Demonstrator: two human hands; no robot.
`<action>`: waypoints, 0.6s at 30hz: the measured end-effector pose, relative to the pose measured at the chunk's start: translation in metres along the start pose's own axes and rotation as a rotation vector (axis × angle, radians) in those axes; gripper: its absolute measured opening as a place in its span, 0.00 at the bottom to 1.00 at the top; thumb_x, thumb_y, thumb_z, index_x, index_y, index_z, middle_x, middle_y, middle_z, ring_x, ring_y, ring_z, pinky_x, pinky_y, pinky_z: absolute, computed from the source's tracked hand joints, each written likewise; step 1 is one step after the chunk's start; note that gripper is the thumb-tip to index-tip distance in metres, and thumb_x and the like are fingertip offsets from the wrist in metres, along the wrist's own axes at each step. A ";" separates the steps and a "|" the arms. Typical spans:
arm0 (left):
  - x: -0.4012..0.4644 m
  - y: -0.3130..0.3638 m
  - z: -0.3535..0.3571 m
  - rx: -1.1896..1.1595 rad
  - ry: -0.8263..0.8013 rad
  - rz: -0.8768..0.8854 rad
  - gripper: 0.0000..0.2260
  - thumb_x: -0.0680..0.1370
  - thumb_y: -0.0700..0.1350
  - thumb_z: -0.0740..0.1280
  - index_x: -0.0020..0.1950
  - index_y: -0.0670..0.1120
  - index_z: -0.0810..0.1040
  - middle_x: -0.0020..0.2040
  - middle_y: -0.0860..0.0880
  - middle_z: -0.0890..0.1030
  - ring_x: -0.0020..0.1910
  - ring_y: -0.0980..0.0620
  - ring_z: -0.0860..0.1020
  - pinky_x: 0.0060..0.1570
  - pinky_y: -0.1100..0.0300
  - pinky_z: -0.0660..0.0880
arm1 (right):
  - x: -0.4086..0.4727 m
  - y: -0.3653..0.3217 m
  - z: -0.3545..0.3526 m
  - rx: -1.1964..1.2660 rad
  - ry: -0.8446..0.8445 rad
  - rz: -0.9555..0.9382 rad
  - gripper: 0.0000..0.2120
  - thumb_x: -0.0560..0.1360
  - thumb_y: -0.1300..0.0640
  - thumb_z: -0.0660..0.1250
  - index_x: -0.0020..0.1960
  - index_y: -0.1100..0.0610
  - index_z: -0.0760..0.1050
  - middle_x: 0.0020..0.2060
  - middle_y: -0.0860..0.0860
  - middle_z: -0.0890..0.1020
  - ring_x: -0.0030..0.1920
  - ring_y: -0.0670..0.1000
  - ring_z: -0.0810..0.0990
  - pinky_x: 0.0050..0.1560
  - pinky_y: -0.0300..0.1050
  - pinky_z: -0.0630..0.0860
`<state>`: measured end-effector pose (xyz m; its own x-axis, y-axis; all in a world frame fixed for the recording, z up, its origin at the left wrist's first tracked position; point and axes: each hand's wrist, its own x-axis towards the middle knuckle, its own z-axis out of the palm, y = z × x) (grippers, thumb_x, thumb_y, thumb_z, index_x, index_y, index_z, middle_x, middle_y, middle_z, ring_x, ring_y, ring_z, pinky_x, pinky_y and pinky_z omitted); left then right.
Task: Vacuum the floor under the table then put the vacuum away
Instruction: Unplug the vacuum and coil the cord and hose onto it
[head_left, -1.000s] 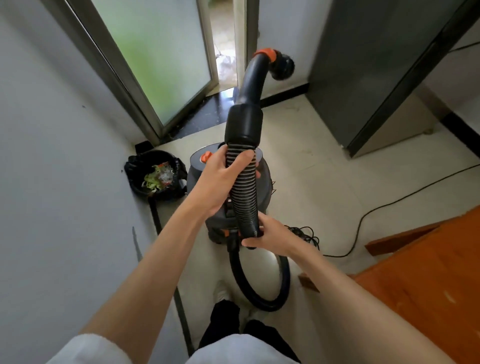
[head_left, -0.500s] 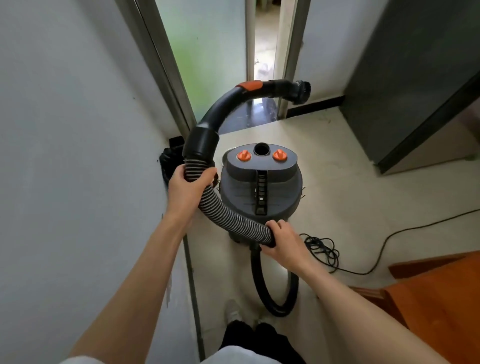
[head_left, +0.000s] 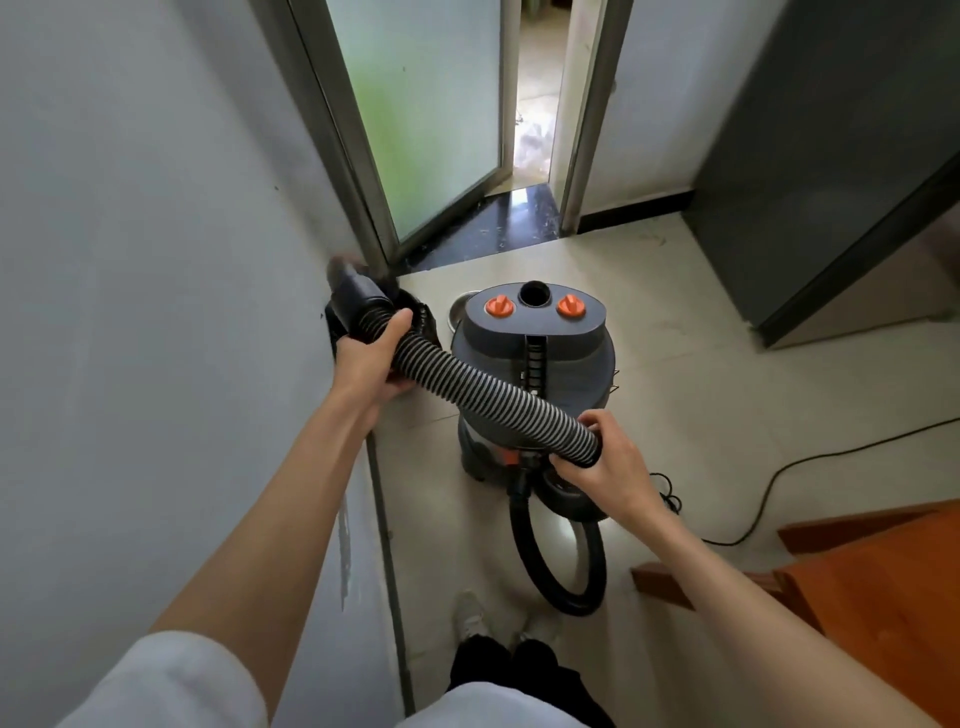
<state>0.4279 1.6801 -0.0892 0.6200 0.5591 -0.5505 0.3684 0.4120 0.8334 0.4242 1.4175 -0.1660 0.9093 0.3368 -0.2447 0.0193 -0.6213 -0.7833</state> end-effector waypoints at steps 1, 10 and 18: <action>0.001 -0.002 0.001 -0.002 -0.029 -0.035 0.25 0.74 0.47 0.71 0.66 0.36 0.68 0.57 0.41 0.79 0.53 0.45 0.80 0.46 0.49 0.79 | -0.003 -0.001 -0.002 0.030 0.024 0.005 0.21 0.68 0.55 0.75 0.54 0.51 0.66 0.45 0.51 0.76 0.46 0.50 0.76 0.45 0.47 0.77; 0.013 -0.057 -0.013 0.490 -0.013 -0.083 0.25 0.79 0.42 0.61 0.75 0.47 0.57 0.68 0.39 0.69 0.59 0.40 0.75 0.51 0.50 0.77 | -0.007 -0.002 -0.019 0.254 -0.123 0.081 0.16 0.69 0.59 0.75 0.52 0.47 0.75 0.45 0.46 0.80 0.46 0.44 0.79 0.43 0.33 0.74; 0.008 -0.076 0.009 1.257 -0.621 0.716 0.34 0.70 0.49 0.74 0.72 0.53 0.63 0.75 0.48 0.59 0.76 0.44 0.49 0.73 0.41 0.47 | 0.009 -0.003 -0.029 0.331 -0.468 0.216 0.13 0.70 0.59 0.73 0.51 0.46 0.77 0.48 0.50 0.83 0.51 0.51 0.81 0.55 0.46 0.77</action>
<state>0.4107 1.6471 -0.1560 0.9714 -0.1327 -0.1970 0.0071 -0.8130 0.5823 0.4442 1.4017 -0.1487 0.5978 0.5490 -0.5841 -0.3438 -0.4827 -0.8055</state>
